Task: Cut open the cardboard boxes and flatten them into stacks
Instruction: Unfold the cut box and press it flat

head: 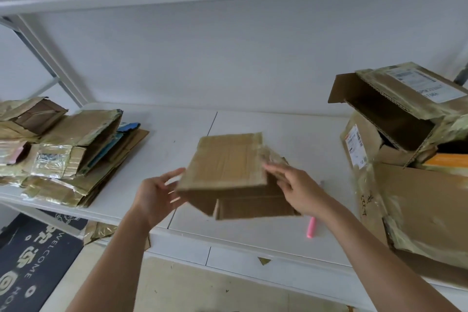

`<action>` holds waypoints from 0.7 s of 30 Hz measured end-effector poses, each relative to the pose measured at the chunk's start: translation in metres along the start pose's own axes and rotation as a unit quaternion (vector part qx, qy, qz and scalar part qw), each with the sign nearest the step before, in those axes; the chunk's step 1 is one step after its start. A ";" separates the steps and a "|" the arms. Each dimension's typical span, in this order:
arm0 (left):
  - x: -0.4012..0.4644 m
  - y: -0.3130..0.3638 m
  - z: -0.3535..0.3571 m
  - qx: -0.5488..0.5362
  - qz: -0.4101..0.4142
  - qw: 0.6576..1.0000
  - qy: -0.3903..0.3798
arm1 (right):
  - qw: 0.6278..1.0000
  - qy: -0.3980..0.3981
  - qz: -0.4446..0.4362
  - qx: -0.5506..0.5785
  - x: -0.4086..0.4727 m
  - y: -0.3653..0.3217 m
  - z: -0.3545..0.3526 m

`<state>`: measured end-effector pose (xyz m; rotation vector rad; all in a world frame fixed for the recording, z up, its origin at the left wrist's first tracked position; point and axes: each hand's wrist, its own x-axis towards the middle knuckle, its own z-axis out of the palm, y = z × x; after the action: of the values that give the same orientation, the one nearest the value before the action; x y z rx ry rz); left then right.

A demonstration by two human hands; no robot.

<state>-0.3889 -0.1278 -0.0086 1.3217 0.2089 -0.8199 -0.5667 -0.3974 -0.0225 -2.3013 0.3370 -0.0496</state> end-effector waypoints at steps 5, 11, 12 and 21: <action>0.014 -0.030 -0.019 0.309 -0.016 0.945 0.101 | 0.959 -0.238 0.094 -0.122 -0.005 0.005 0.051; 0.039 -0.070 -0.007 0.676 0.099 0.729 0.035 | 0.958 -0.110 0.077 -0.252 0.014 -0.006 0.072; 0.042 -0.074 -0.006 0.689 0.076 0.720 0.032 | 0.958 -0.082 0.062 -0.269 0.019 -0.006 0.074; 0.062 -0.071 0.006 0.678 0.059 0.728 0.088 | 0.937 -0.125 0.106 -0.307 0.033 0.017 0.102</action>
<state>-0.3914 -0.1599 -0.0973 2.7697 -0.4503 -0.6937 -0.5248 -0.3436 -0.1071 -2.8227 0.5222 0.5233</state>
